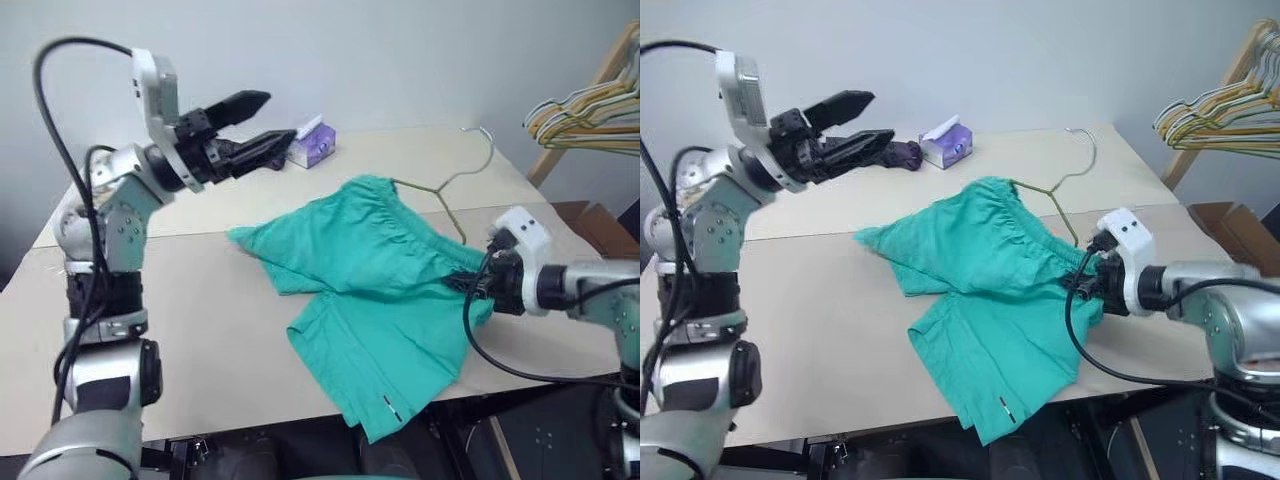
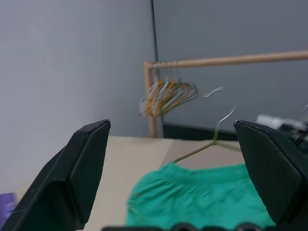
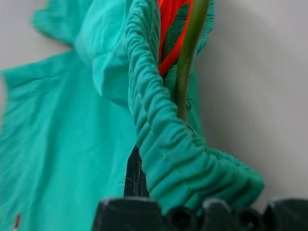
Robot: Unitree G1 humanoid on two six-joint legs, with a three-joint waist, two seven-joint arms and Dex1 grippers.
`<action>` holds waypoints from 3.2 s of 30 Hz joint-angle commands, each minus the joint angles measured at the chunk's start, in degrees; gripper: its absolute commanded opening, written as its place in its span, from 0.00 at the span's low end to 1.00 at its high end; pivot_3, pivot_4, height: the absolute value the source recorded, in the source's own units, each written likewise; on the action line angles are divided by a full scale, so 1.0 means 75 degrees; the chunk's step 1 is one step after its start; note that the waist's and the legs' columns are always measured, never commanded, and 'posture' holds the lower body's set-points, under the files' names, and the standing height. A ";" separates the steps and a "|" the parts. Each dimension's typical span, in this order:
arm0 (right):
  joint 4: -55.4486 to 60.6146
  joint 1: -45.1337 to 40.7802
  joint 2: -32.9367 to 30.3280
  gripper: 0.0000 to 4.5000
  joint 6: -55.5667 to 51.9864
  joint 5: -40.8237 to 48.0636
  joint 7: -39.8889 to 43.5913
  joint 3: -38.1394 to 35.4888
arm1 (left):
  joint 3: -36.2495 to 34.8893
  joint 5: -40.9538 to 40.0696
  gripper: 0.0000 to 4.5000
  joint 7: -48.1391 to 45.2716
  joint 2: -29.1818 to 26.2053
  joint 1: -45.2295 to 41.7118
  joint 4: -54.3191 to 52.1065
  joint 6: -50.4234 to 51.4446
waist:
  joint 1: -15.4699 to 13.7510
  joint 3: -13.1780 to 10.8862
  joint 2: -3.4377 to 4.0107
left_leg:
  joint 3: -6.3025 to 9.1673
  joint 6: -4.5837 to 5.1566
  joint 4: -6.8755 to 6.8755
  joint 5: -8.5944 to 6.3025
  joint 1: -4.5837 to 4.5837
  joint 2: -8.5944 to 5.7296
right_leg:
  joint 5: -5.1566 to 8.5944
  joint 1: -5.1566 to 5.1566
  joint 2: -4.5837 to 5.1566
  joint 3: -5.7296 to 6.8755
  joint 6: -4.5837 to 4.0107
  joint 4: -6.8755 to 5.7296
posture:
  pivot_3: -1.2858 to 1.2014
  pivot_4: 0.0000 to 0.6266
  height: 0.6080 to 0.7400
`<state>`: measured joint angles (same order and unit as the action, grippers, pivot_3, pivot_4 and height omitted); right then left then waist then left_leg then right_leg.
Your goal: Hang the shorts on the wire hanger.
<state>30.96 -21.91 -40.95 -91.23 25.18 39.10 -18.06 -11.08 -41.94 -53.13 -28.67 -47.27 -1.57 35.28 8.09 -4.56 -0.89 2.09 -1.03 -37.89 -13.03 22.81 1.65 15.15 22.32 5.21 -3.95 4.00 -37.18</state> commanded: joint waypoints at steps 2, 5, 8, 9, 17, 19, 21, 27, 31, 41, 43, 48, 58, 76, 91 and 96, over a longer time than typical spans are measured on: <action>0.0413 0.0433 0.0422 0.00 -0.0170 -0.0208 -0.1374 -0.1166 | -0.0171 -0.0662 0.99 0.0605 0.0248 -0.0110 -0.0928 0.0348 | 0.0010 0.0003 0.0003 | 0.0000 0.0000 0.0000 0.0000 -0.0002 -0.0001 | -0.0001 -0.0004 -0.0003 -0.0001 0.0001 0.0005 | 0.44 0.08 1.00; 0.0247 0.0599 0.0559 0.00 -0.0170 -0.0246 -0.2196 -0.1628 | -0.0114 -0.0799 0.99 0.0593 0.0311 -0.0191 -0.0995 0.0360 | 0.0089 0.0005 0.0007 | -0.0005 0.0000 0.0001 0.0000 -0.0002 -0.0003 | -0.0001 -0.0004 -0.0003 -0.0005 0.0002 0.0012 | 0.44 0.08 1.00; -0.0105 0.0536 0.0401 0.00 -0.0170 -0.0131 -0.2896 -0.2127 | -0.0026 -0.0860 0.99 0.0477 0.0337 -0.0299 -0.0899 0.0259 | 0.0152 0.0007 0.0010 | -0.0005 0.0000 0.0001 0.0000 -0.0004 -0.0003 | -0.0001 -0.0004 -0.0006 -0.0006 0.0001 0.0011 | 0.43 0.08 1.00; -0.0194 0.0522 0.0296 0.00 -0.0170 -0.0016 -0.3032 -0.2237 | 0.0004 -0.0849 0.99 0.0464 0.0349 -0.0324 -0.0878 0.0225 | 0.0200 0.0007 0.0010 | -0.0005 0.0001 0.0001 0.0000 -0.0004 -0.0003 | -0.0001 -0.0004 -0.0006 -0.0006 0.0001 0.0011 | 0.43 0.08 1.00; -0.1621 -0.0392 -0.0429 0.00 -0.0170 0.0942 -0.5110 -0.3137 | 0.0177 -0.0655 0.99 0.0284 0.0534 -0.0500 -0.0590 -0.0084 | 0.0460 0.0008 0.0013 | -0.0009 0.0002 0.0004 -0.0001 -0.0006 -0.0003 | 0.0001 -0.0010 -0.0008 -0.0011 0.0000 0.0018 | 0.42 0.09 1.00; -0.2115 -0.0885 -0.0496 0.00 -0.0170 0.1070 -0.5851 -0.3405 | 0.0210 -0.0621 0.99 0.0227 0.0533 -0.0502 -0.0531 -0.0142 | 0.0532 0.0009 0.0016 | -0.0009 0.0002 0.0006 -0.0001 -0.0005 -0.0003 | 0.0001 -0.0010 -0.0008 -0.0012 0.0000 0.0018 | 0.42 0.09 1.00; -0.2582 -0.1359 -0.0557 0.00 -0.0170 0.1194 -0.6545 -0.3633 | 0.0240 -0.0595 0.99 0.0193 0.0531 -0.0513 -0.0470 -0.0193 | 0.0592 0.0010 0.0018 | -0.0014 0.0002 0.0007 -0.0001 -0.0007 -0.0003 | 0.0001 -0.0010 -0.0008 -0.0017 0.0000 0.0020 | 0.42 0.08 1.00; -0.3896 -0.3129 -0.0741 0.00 -0.0170 0.0787 -0.8354 -0.4305 | 0.0314 -0.0486 0.99 0.0058 0.0572 -0.0544 -0.0384 -0.0323 | 0.0710 0.0015 0.0036 | -0.0020 0.0003 0.0013 0.0000 -0.0006 -0.0005 | 0.0001 -0.0010 -0.0005 -0.0021 0.0001 0.0024 | 0.42 0.07 1.00; -0.4536 -0.3696 -0.0967 0.00 -0.0170 0.0562 -0.8810 -0.4549 | 0.0327 -0.0466 0.99 0.0022 0.0585 -0.0534 -0.0371 -0.0371 | 0.0718 0.0016 0.0038 | -0.0024 0.0003 0.0016 0.0000 -0.0004 -0.0004 | 0.0002 -0.0009 -0.0004 -0.0025 0.0002 0.0034 | 0.42 0.07 1.00; -0.5946 -0.4666 -0.1508 0.00 -0.0117 -0.1004 -0.8548 -0.5031 | 0.0330 -0.0484 0.99 -0.0003 0.0546 -0.0495 -0.0418 -0.0368 | 0.0720 0.0030 0.0066 | -0.0036 0.0003 0.0018 0.0000 -0.0008 -0.0004 | 0.0004 -0.0010 -0.0004 -0.0033 0.0006 0.0038 | 0.42 0.07 1.00; -0.6257 -0.4777 -0.1552 0.00 -0.0049 -0.1286 -0.8472 -0.5213 | 0.0330 -0.0494 0.99 -0.0002 0.0532 -0.0481 -0.0443 -0.0350 | 0.0718 0.0033 0.0071 | -0.0037 0.0002 0.0019 -0.0001 -0.0009 -0.0004 | 0.0005 -0.0009 -0.0004 -0.0033 0.0007 0.0039 | 0.42 0.07 1.00; -0.6899 -0.4746 -0.1652 0.00 0.0370 -0.1766 -0.8185 -0.5437 | 0.0351 -0.0493 0.99 -0.0004 0.0519 -0.0498 -0.0463 -0.0325 | 0.0728 0.0039 0.0080 | -0.0044 0.0003 0.0020 -0.0001 -0.0011 -0.0004 | 0.0005 -0.0010 -0.0004 -0.0040 0.0007 0.0040 | 0.42 0.07 1.00; -0.7169 -0.4347 -0.1771 0.00 0.0865 -0.2094 -0.7439 -0.5283 | 0.0365 -0.0498 0.99 -0.0012 0.0473 -0.0563 -0.0460 -0.0294 | 0.0735 0.0039 0.0080 | -0.0045 0.0002 0.0024 -0.0001 -0.0018 -0.0004 | 0.0007 -0.0018 -0.0005 -0.0040 0.0011 0.0047 | 0.42 0.07 1.00; -0.3758 -0.1222 -0.1131 0.99 0.3952 -0.2805 -0.6256 -0.3001 | 0.0395 -0.0481 1.00 0.0010 0.0320 -0.0533 -0.0545 -0.0236 | 0.0756 0.0040 0.0082 | -0.0050 0.0002 0.0026 -0.0001 -0.0031 -0.0004 | 0.0026 -0.0025 -0.0005 -0.0050 0.0047 0.0045 | 0.42 0.08 1.00; -0.1665 -0.0323 -0.0614 0.99 0.8780 -0.0797 -0.2771 -0.1696 | 0.0683 0.1004 1.00 -0.0223 -0.0808 0.1123 -0.0954 -0.1045 | 0.0989 0.0036 0.0074 | -0.0083 0.0002 0.0041 -0.0001 -0.0092 0.0009 | 0.0031 -0.0051 -0.0024 -0.0107 0.0068 0.0039 | 0.46 0.08 1.00; -0.2902 -0.1241 -0.0740 0.99 0.9093 -0.0168 0.0079 0.0345 | 0.0467 0.1401 1.00 -0.0198 -0.1525 0.2281 -0.1720 -0.1228 | 0.0874 -0.0010 -0.0002 | -0.0094 0.0002 0.0118 -0.0001 -0.0202 0.0017 | 0.0030 -0.0131 -0.0033 -0.0122 0.0065 0.0070 | 0.50 0.09 1.00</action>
<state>11.82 -28.99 -45.76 -25.15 22.74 32.79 -19.21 -5.46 -31.78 -55.07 -38.61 -30.88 -11.23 27.17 14.64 -4.64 -0.90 1.39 -1.02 -36.95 -13.04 21.20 1.78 15.38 21.22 4.96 -4.86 4.49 -36.56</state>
